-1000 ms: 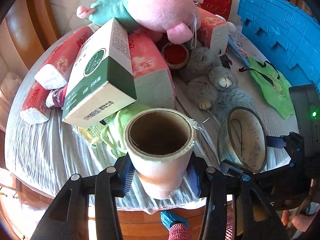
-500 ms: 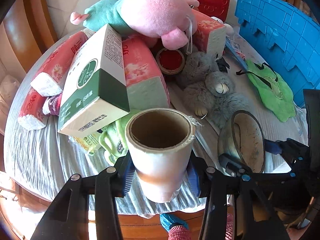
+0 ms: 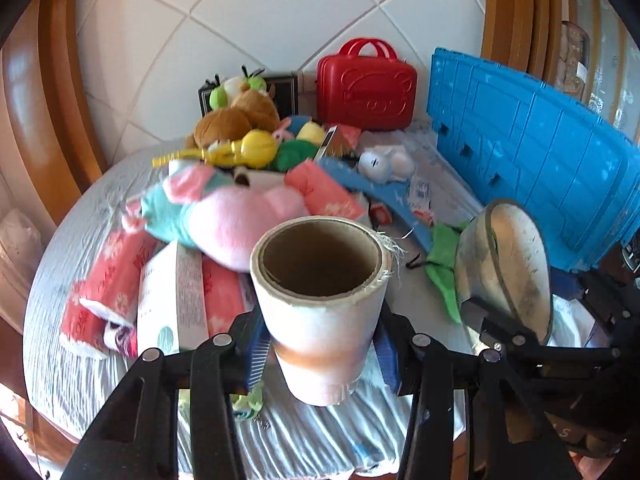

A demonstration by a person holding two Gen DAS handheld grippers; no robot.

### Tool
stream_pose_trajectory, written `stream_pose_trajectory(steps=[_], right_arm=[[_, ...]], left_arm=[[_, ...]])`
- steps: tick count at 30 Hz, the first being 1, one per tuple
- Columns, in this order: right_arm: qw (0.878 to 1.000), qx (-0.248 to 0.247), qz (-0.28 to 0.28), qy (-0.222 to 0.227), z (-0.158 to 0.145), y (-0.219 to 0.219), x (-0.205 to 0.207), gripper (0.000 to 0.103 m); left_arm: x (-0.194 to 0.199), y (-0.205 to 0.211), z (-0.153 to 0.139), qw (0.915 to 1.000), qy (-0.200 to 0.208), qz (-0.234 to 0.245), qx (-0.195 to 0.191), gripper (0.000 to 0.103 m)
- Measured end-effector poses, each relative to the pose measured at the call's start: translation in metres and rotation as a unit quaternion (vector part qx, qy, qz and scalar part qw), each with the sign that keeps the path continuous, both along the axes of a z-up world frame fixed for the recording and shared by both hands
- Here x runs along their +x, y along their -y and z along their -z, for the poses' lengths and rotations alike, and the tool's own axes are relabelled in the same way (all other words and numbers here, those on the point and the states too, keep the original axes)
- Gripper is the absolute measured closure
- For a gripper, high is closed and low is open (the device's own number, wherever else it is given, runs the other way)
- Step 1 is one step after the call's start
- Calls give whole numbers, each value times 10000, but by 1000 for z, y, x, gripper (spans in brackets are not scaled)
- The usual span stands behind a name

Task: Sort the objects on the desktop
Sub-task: 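Lift both rolls and carry them over the blue crate, then open both grippers to drop the rolls into the crate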

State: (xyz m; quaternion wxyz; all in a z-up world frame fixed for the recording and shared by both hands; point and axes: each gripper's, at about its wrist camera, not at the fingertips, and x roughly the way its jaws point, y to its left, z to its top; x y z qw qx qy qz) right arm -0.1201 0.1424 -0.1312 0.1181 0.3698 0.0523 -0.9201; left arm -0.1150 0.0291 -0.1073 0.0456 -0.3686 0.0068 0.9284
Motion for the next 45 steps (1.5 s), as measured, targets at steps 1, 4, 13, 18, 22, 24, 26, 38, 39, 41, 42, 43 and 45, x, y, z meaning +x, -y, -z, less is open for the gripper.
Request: stream_pose_trajectory(steps=[1, 4, 13, 18, 22, 24, 26, 38, 39, 41, 42, 43, 45], right_arm=[[9998, 38, 20, -217, -14, -5, -7, 32], [9971, 66, 154, -745, -57, -28, -9, 32], [9792, 211, 806, -1851, -153, -131, -34, 32], [9678, 287, 1273, -2151, -181, -206, -51, 32], [9638, 393, 1606, -2090, -185, -268, -71, 32], [9639, 413, 1767, -1950, -182, -301, -80, 32], [9631, 453, 1919, -1832, -182, -331, -78, 32], [9648, 562, 2309, -1125, -148, -427, -111, 31], [9649, 572, 2319, -1089, -144, -430, -113, 31], [9651, 590, 2344, -1008, -141, -432, -117, 31], [9652, 593, 2348, -985, -140, -433, -118, 31], [9648, 626, 2372, -952, -139, -434, -120, 31], [9642, 659, 2404, -899, -136, -435, -121, 31]], left_arm=[[-3, -8, -12, 9999, -132, 20, -14, 58], [-13, -31, -47, 9986, -495, 150, 62, 58], [-44, -130, -143, 9878, -1411, 625, 189, 58], [-65, -207, -181, 9804, -1669, 1022, 228, 58], [-84, -273, -197, 9766, -1683, 1307, 275, 58], [-96, -306, -199, 9770, -1548, 1430, 325, 58], [-106, -336, -197, 9779, -1360, 1538, 380, 58], [-147, -440, -154, 9837, -252, 1782, 29, 58], [-148, -442, -154, 9838, -254, 1775, -56, 58], [-148, -446, -153, 9843, -224, 1742, -157, 58], [-149, -446, -153, 9846, -202, 1727, -169, 58], [-150, -446, -153, 9848, -195, 1716, -168, 58], [-150, -446, -153, 9857, -179, 1665, -198, 58]])
